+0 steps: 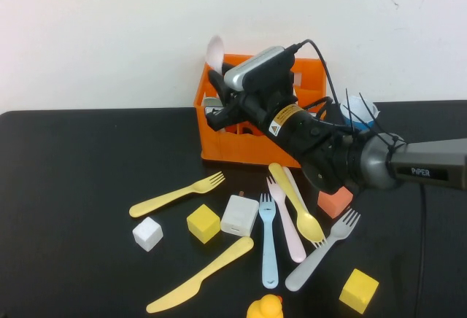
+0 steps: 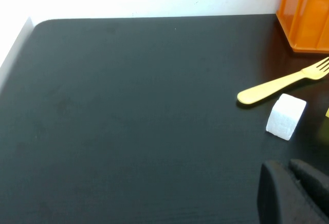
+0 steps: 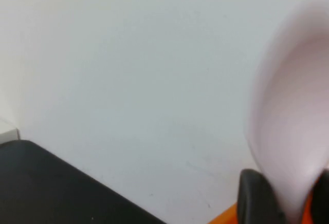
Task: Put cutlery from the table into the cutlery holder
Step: Place the spoon on the box, then pick up the knife
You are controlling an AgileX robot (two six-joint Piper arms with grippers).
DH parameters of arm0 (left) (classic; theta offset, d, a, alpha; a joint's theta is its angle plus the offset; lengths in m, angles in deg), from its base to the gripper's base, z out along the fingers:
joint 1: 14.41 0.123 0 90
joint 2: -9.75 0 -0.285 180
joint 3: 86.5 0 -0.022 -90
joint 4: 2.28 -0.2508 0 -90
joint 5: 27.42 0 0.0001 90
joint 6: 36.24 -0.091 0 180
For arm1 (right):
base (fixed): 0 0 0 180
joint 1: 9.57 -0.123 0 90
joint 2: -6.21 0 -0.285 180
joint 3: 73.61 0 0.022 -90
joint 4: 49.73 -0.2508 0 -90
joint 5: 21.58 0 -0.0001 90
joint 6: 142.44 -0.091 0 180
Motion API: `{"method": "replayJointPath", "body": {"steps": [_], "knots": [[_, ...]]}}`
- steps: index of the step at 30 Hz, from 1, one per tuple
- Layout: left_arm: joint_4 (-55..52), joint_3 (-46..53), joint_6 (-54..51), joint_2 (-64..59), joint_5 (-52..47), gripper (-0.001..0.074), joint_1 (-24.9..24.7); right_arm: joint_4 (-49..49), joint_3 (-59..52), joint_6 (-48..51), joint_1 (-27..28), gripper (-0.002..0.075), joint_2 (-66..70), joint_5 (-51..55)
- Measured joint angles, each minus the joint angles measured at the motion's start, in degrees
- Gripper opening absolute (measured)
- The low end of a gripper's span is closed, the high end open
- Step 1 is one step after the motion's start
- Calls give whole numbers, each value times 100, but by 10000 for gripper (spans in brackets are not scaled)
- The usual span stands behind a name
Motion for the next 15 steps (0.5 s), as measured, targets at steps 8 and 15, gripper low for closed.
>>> {"method": "replayJointPath", "body": {"steps": [8, 15], "knots": [[0, 0, -14, 0, 0, -1, 0, 14, 2, -113, 0, 306, -95, -191], [0, 0, -14, 0, 0, -1, 0, 165, -416, -152, 0, 308, -1074, -239]]}}
